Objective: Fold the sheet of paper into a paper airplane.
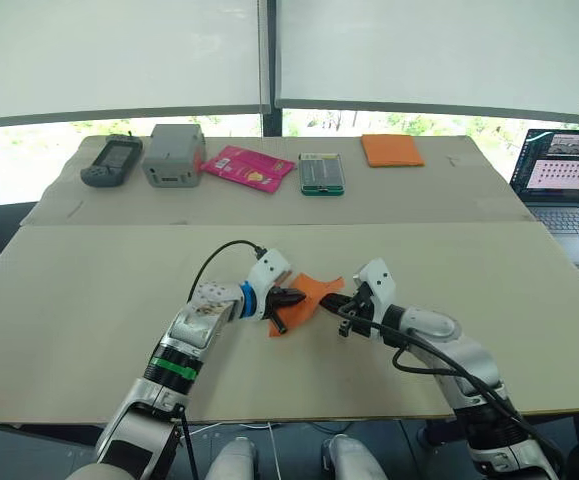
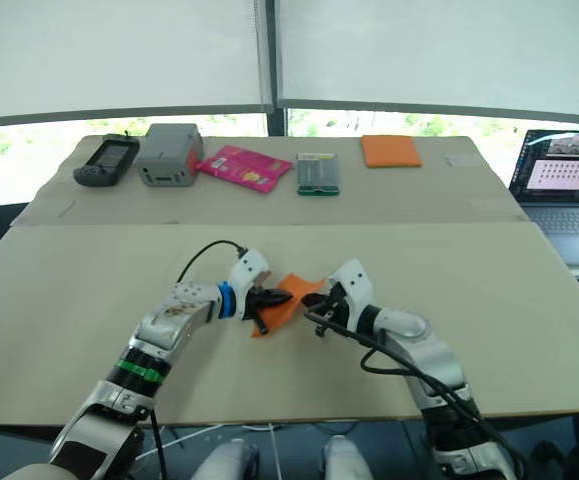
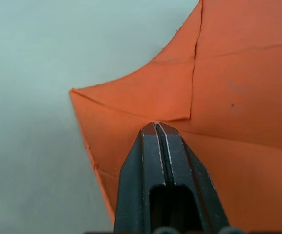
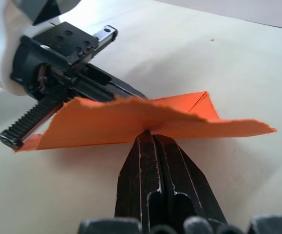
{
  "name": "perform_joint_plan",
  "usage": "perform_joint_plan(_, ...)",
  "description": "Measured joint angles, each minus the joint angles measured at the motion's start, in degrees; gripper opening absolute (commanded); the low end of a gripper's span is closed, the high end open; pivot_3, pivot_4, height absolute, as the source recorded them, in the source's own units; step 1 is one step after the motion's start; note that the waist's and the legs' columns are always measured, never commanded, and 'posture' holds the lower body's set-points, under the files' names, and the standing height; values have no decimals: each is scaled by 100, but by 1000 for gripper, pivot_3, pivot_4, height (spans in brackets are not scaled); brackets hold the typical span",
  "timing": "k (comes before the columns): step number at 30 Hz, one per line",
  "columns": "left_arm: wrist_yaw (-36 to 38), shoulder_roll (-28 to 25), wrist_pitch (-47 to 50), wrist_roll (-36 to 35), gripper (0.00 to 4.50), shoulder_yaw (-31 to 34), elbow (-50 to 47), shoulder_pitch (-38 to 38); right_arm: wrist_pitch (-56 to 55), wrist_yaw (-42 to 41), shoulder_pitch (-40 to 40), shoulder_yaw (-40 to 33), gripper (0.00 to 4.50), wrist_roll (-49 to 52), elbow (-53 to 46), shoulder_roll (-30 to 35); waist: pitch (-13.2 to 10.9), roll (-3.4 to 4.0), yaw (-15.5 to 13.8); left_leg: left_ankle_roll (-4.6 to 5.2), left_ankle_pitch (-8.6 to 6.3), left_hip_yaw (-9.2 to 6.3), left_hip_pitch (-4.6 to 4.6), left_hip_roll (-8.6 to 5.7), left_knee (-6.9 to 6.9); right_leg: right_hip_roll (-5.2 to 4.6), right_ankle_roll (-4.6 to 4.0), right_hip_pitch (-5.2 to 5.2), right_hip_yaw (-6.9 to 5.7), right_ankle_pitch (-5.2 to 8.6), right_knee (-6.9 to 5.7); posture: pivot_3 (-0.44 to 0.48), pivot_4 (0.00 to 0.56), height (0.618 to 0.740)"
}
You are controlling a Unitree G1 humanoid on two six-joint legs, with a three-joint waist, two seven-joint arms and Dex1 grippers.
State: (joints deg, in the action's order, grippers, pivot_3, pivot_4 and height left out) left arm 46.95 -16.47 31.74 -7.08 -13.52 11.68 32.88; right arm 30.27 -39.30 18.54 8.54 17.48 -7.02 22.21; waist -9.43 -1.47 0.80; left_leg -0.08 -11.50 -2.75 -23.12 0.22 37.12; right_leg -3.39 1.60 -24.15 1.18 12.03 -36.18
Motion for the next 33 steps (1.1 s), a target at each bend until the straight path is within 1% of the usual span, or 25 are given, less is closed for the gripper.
perform_joint_plan(12, -197, 13, 222, -58, 0, 109, -350, -275, -241, -297, 275, 143, 53, -232, 428, -9, 0, 0, 13, 0, 0, 0, 4, 2, -1, 2, 0, 0, -1, 0, -2, 0, 150, 740)
perform_joint_plan(19, -291, -117, 276, -163, 0, 225, -446, -375, -445, -342, 316, 199, 53, -596, 938, 282, 0, 0, 4, 0, 0, 2, 3, 1, 0, 1, 0, 0, 0, 0, -1, 0, 150, 740)
perform_joint_plan(23, -313, -125, 330, -207, 0, 246, -463, -381, -780, -413, 726, 205, 53, -775, 1330, 322, 0, 0, 23, 0, 0, 3, 6, 2, -1, 3, 0, 0, 2, 0, -2, 0, 150, 740)
perform_joint_plan(28, -322, -112, 329, -212, 0, 240, -465, -380, -865, -597, 864, 206, 53, -726, 1343, 208, 0, 0, 8, 0, 0, 2, 3, 2, -1, 2, -12, 1, 1, -7, -1, 0, 150, 740)
perform_joint_plan(33, -340, -76, 322, -211, 0, 223, -444, -367, -848, -673, 856, 219, 53, -689, 1049, 3, 0, 0, 8, 0, 0, 1, 4, 1, -1, 2, -11, 0, 1, -7, -2, 0, 150, 740)
